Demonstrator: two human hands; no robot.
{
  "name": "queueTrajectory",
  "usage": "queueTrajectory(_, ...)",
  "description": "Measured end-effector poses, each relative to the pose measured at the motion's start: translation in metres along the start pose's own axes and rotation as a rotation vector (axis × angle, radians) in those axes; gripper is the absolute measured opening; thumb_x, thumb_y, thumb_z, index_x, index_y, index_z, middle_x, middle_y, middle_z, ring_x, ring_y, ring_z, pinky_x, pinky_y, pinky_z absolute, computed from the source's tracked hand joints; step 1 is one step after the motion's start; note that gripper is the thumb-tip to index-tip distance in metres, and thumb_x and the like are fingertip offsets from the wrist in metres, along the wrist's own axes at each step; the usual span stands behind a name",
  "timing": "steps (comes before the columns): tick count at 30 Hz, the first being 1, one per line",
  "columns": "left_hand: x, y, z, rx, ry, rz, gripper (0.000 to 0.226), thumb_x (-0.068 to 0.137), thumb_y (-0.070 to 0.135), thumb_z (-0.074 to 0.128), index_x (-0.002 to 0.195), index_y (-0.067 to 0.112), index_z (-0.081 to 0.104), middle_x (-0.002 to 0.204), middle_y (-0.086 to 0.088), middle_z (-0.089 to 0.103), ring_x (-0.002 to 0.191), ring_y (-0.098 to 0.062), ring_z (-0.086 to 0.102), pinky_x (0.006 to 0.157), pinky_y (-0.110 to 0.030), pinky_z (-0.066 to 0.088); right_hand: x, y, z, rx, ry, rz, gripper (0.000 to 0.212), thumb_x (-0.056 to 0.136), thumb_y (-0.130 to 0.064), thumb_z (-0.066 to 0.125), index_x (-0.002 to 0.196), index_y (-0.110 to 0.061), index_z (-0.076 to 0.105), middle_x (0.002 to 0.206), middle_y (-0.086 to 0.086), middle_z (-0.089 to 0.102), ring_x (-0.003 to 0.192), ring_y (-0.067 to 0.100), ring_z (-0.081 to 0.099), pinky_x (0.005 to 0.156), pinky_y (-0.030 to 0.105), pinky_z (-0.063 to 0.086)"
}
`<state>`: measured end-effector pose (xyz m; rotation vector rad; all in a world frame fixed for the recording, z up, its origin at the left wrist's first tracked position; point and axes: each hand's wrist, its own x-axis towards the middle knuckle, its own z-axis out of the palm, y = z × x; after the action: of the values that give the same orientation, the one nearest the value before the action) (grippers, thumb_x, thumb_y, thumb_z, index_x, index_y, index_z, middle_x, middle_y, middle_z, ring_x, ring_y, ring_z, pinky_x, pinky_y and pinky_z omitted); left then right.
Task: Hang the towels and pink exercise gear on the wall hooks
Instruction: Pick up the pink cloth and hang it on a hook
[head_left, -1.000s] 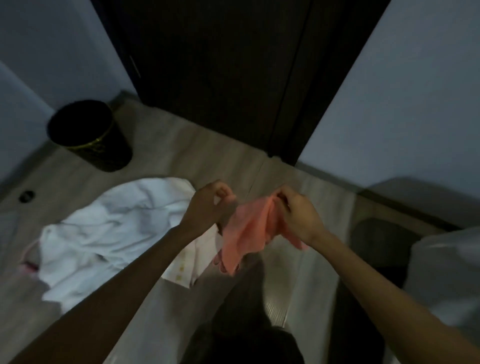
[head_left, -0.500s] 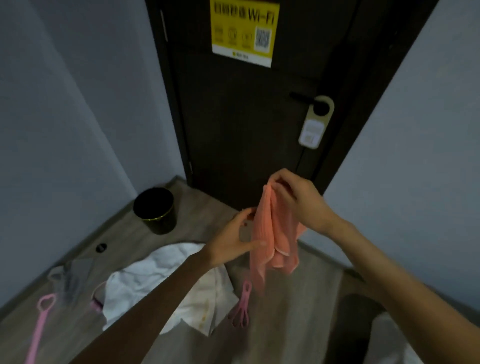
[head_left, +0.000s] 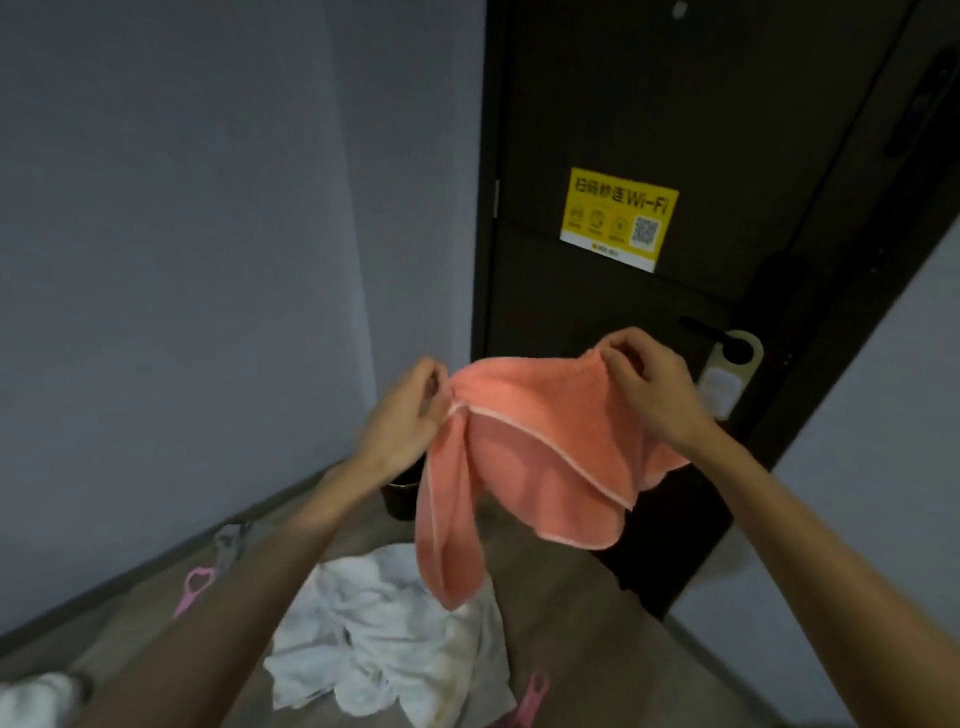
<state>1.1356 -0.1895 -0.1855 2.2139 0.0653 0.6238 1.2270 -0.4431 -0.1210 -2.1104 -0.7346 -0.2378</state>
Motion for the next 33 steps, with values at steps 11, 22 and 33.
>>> queueTrajectory(11,0.009,0.066,-0.094,-0.025,0.089,0.113,0.005,0.096,0.014,0.049,0.096,0.018,0.045,0.069,0.010,0.048,0.059,0.003,0.046,0.062,-0.014,0.038,-0.007,-0.087,0.091,0.201,-0.470,-0.119,0.059,0.073,-0.055,0.070,0.125,-0.037,0.050,0.122,-0.014,0.058,0.113,0.002,0.052,0.101,0.031,0.039)
queueTrajectory(22,-0.027,-0.009,-0.218,0.304,0.227,0.056,0.039,0.094,0.041,0.048,0.130,0.029,0.042,0.102,0.009,0.046,0.096,-0.013,0.047,0.093,-0.029,0.039,0.037,-0.176,0.145,0.464,-0.413,-0.166,0.023,0.091,-0.025,0.059,0.108,-0.009,0.061,0.101,0.002,0.066,0.094,0.012,0.061,0.085,0.026,0.048)
queueTrajectory(33,-0.064,-0.074,-0.272,0.414,0.509,0.265,0.031,0.086,0.042,0.058,0.105,0.018,0.052,0.100,-0.001,0.052,0.089,-0.010,0.045,0.081,-0.030,0.043,0.092,-0.302,0.251,0.527,-0.217,-0.296,0.030,0.078,-0.037,0.062,0.093,-0.031,0.036,0.072,0.010,0.055,0.060,0.020,0.050,0.057,0.038,0.041)
